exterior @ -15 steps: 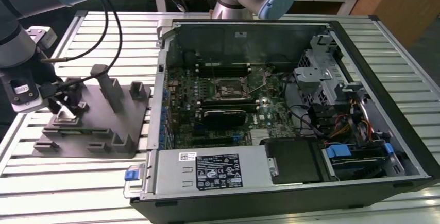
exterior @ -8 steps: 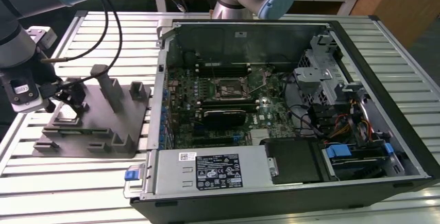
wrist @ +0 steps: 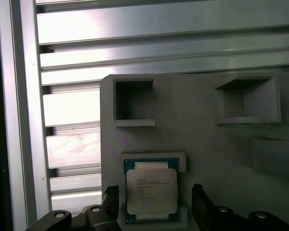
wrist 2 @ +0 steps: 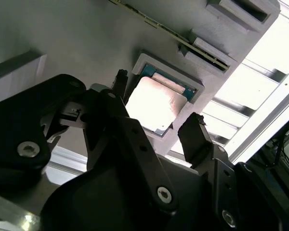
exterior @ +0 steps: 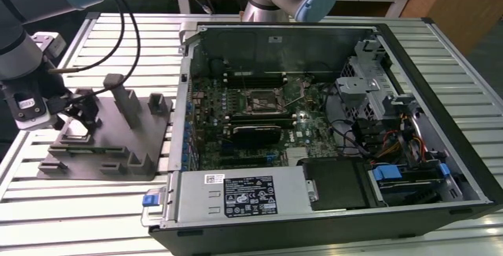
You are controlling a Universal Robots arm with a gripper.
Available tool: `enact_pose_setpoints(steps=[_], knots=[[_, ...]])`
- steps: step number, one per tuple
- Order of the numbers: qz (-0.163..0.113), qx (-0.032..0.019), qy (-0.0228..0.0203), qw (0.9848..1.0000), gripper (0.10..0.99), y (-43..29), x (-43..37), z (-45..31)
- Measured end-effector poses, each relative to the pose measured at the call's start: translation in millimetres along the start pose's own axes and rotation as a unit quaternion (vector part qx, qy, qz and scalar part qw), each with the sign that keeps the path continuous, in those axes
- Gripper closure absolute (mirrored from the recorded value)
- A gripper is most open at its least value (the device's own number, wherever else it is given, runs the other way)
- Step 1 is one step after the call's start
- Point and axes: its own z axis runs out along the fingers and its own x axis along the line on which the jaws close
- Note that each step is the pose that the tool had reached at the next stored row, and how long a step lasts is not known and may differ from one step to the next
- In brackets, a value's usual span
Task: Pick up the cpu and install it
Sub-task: 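Pick up the cpu and move it towards the insertion slot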
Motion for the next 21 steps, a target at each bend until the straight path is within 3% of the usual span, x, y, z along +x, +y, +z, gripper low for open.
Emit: enact_pose_setpoints(steps=[7, 14, 21], knots=[[-0.02, -0.0001, 0.0008, 0.9998, 0.38, -0.2, 0.2, 5.0], [-0.022, -0.0002, 0.0008, 0.9997, 0.38, -0.2, 0.4, 12.6], [-0.022, -0.0001, 0.0009, 0.9997, 0.38, -0.2, 0.4, 12.7]])
